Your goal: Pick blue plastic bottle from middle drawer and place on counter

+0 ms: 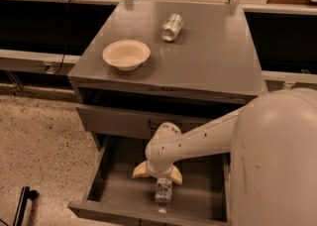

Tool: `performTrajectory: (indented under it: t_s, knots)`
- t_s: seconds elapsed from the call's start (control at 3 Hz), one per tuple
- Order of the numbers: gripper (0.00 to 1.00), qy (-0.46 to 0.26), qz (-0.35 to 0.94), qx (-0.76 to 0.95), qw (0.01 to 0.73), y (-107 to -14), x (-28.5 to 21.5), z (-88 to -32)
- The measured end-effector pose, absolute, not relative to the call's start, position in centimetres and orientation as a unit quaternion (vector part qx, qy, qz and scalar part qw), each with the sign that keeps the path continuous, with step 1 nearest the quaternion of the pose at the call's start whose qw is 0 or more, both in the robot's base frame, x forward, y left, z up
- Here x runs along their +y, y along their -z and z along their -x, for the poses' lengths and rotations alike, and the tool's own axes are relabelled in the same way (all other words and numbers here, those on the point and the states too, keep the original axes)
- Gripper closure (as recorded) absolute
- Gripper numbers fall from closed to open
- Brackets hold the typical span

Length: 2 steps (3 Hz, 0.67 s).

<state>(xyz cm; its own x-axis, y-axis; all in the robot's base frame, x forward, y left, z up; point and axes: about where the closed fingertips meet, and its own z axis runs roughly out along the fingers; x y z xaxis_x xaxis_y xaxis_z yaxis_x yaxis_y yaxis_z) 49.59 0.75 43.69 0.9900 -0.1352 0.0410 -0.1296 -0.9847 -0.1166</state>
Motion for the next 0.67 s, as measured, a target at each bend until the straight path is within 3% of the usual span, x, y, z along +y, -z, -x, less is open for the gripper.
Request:
performTrajectory:
  t_s: [0.33,0.67]
  knots:
    - [0.0,0.02,0.994,0.077,0.068,-39.4,-0.1,-49.1]
    - [0.18,0.01,0.994,0.088,0.063,-35.6,-1.0,-48.6]
